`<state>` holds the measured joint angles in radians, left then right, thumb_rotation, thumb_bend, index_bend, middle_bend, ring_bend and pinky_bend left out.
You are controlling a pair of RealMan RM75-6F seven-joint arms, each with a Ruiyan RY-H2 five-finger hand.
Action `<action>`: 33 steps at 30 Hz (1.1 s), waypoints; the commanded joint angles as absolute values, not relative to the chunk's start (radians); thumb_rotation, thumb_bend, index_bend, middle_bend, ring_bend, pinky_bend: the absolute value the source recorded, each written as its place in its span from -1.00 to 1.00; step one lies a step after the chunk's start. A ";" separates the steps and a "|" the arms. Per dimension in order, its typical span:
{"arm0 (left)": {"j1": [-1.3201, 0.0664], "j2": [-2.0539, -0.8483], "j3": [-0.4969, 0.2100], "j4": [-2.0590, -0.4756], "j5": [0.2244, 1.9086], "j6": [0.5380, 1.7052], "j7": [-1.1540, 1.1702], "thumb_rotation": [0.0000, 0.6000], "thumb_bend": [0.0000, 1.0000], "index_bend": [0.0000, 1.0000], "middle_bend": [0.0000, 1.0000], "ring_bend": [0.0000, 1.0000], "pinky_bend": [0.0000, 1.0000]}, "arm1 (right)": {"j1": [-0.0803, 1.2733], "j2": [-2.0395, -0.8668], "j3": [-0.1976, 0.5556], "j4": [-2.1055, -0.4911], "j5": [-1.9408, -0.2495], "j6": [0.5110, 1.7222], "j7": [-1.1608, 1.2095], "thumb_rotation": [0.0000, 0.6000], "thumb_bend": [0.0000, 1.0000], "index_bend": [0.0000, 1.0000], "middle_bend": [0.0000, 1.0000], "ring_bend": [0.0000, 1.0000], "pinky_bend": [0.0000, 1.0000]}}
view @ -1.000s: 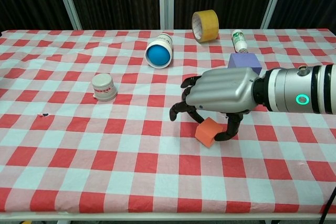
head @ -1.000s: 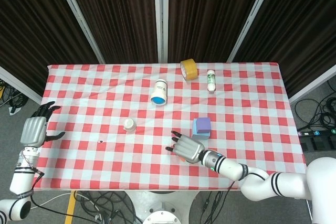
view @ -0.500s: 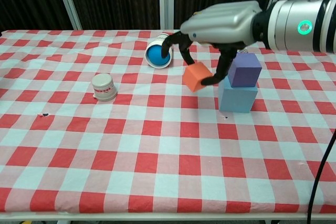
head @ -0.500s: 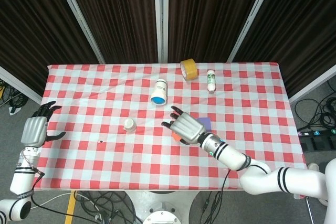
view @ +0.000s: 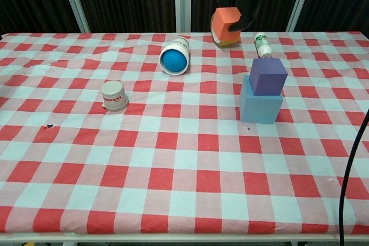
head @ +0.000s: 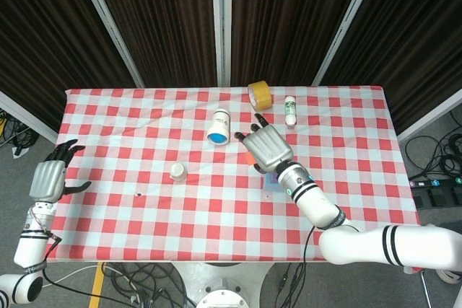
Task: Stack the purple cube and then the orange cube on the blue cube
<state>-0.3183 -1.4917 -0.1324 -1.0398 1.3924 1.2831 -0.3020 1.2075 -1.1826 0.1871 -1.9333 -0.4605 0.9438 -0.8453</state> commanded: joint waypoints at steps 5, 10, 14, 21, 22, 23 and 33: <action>-0.319 -1.492 -0.128 -1.041 1.397 1.281 -0.301 1.00 -0.78 -0.44 -0.52 -0.67 -0.42 | 1.306 -1.139 0.137 -2.009 -0.193 1.070 -0.994 1.00 -0.59 -0.58 0.06 -0.59 -1.00; -0.320 -1.493 -0.129 -1.041 1.396 1.280 -0.301 1.00 -0.78 -0.44 -0.52 -0.67 -0.42 | 1.321 -1.145 0.116 -2.005 -0.121 1.074 -1.011 1.00 -0.59 -0.58 0.06 -0.59 -1.00; -0.320 -1.494 -0.126 -1.038 1.397 1.277 -0.302 1.00 -0.78 -0.44 -0.52 -0.67 -0.42 | 1.324 -1.148 0.108 -2.006 -0.093 1.074 -1.008 1.00 -0.59 -0.58 0.06 -0.59 -1.00; -0.320 -1.494 -0.127 -1.038 1.397 1.279 -0.304 1.00 -0.78 -0.44 -0.52 -0.67 -0.42 | 1.340 -1.145 0.104 -2.010 -0.024 1.061 -1.006 1.00 -0.59 -0.58 0.06 -0.59 -1.00; -0.320 -1.493 -0.127 -1.038 1.397 1.279 -0.304 1.00 -0.78 -0.44 -0.52 -0.67 -0.42 | 1.341 -1.147 0.103 -2.010 -0.021 1.062 -1.004 1.00 -0.59 -0.58 0.06 -0.59 -1.00; -0.320 -1.493 -0.127 -1.039 1.397 1.279 -0.304 1.00 -0.78 -0.44 -0.52 -0.67 -0.42 | 1.341 -1.148 0.103 -2.011 -0.017 1.061 -1.002 1.00 -0.59 -0.58 0.06 -0.59 -1.00; -0.320 -1.493 -0.127 -1.037 1.397 1.278 -0.306 1.00 -0.78 -0.44 -0.52 -0.67 -0.42 | 1.345 -1.167 0.087 -1.993 0.019 1.046 -0.989 1.00 -0.59 -0.58 0.06 -0.58 -1.00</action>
